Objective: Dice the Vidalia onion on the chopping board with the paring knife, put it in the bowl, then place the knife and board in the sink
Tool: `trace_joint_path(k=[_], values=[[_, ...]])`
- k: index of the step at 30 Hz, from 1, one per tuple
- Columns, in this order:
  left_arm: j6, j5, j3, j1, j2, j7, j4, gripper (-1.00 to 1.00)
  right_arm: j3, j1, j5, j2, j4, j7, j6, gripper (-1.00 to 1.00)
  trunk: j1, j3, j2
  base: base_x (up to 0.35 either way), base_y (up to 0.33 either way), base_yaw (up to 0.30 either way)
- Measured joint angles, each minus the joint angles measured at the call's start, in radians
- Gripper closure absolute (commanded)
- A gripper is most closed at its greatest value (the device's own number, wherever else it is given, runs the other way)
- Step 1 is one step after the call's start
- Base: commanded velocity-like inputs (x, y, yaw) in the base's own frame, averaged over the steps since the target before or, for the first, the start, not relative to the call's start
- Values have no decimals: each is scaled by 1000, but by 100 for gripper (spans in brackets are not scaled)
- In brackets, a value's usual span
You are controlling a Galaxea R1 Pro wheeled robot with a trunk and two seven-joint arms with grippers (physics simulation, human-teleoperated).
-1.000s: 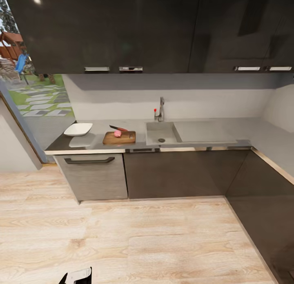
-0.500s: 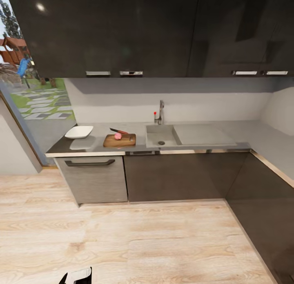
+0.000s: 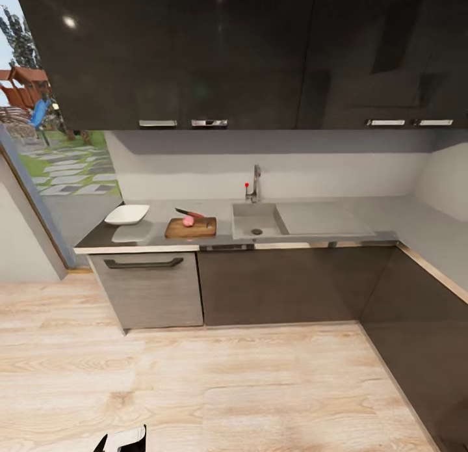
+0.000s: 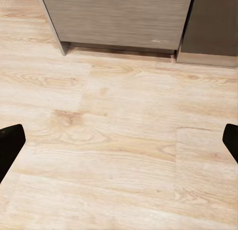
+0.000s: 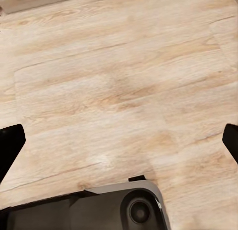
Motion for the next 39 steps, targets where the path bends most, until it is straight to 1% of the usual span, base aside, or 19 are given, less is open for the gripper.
trace_joint_path(k=[39], values=[[0,0,0,0,0,0,0,-100,0,0,0,0,0,0,0,-100,0,62,0,0,0,0]])
